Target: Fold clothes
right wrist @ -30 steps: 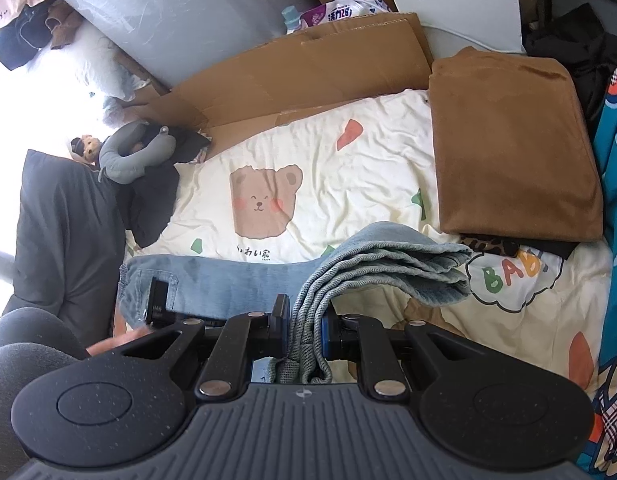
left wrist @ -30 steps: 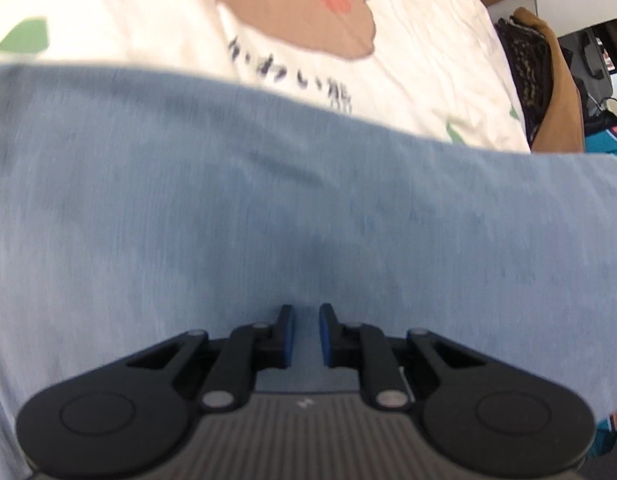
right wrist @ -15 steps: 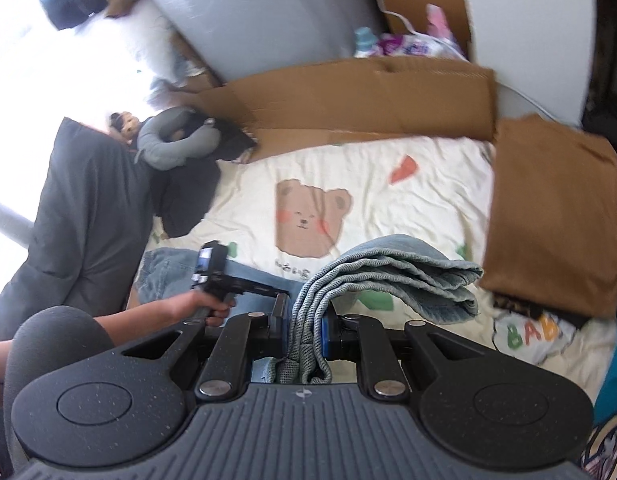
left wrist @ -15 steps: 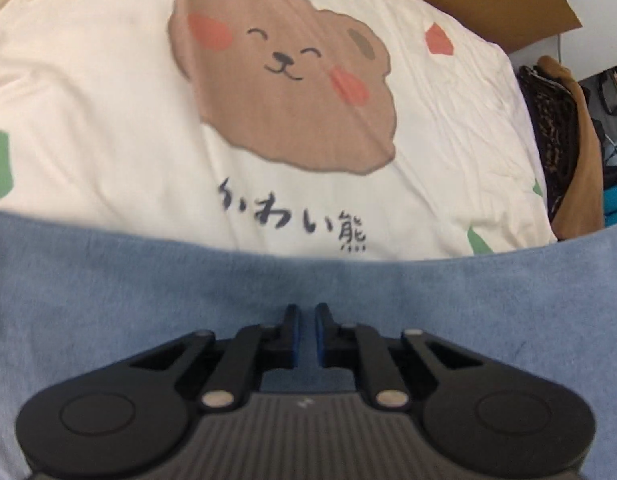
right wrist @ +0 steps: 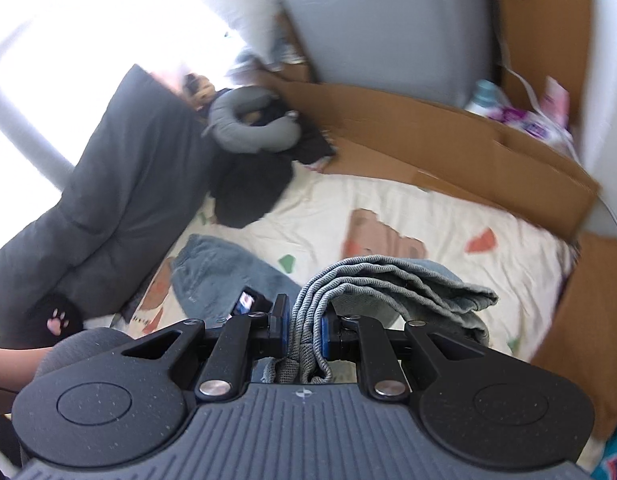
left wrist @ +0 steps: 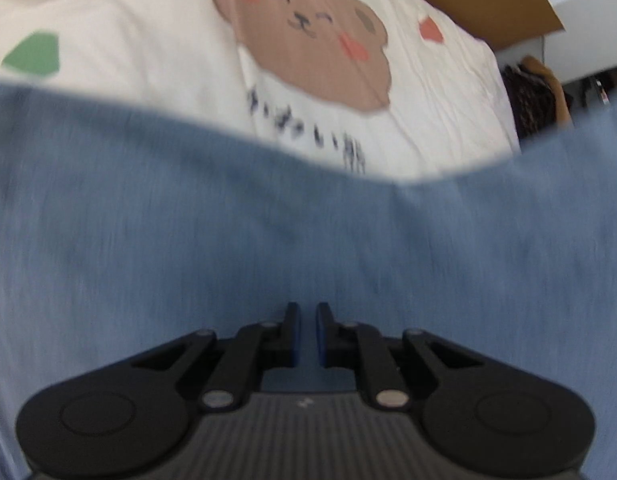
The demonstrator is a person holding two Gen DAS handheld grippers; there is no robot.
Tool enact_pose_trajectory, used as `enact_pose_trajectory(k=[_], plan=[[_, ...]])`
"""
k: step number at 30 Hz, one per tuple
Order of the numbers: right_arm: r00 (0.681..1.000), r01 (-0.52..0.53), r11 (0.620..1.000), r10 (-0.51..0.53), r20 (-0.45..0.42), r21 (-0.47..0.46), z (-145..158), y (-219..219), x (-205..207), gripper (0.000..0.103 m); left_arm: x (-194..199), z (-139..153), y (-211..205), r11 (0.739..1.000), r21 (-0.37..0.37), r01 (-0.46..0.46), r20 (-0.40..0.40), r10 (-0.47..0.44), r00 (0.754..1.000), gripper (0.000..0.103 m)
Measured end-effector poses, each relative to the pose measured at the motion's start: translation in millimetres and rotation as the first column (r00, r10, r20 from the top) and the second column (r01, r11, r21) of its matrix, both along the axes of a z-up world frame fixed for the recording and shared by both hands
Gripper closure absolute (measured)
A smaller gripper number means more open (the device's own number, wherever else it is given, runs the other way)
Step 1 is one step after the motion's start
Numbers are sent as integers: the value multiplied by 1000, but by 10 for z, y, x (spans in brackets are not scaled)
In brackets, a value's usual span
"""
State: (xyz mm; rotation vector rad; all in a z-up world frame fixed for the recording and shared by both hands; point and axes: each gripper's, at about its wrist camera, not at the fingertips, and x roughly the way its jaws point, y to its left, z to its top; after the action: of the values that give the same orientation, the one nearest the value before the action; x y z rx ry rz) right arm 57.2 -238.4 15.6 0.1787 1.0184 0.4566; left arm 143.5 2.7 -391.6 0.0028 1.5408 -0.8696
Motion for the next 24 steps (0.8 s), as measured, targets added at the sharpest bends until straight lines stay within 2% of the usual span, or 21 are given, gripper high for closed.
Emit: enact_pose_trajectory(k=[4, 13, 15, 16, 19, 22, 24], plan=[[995, -99, 995, 99, 7, -24, 139, 408, 188, 89, -235, 20, 250, 1000, -4, -1, -21, 1, 1000, 93], [963, -269, 962, 270, -1, -51, 276, 1268, 522, 89, -498, -52, 787, 996, -5, -84, -88, 83, 993, 93], [957, -291, 955, 291, -10, -54, 280, 1429, 606, 89, -521, -14, 929, 993, -10, -122, -84, 120, 989, 93], [954, -300, 952, 300, -16, -54, 277, 1503, 653, 89, -526, 16, 1013, 988, -15, -152, -76, 150, 986, 89], [945, -328, 943, 327, -31, -52, 229, 1669, 797, 89, -535, 123, 1322, 962, -26, -273, -38, 272, 962, 84], [932, -360, 931, 358, -48, -61, 168, 1846, 943, 89, -533, 210, 1621, 912, -66, -406, -43, 404, 914, 83], [922, -386, 920, 383, -60, -69, 129, 1991, 1028, 89, -563, 281, 1808, 884, -80, -461, -32, 460, 888, 82]])
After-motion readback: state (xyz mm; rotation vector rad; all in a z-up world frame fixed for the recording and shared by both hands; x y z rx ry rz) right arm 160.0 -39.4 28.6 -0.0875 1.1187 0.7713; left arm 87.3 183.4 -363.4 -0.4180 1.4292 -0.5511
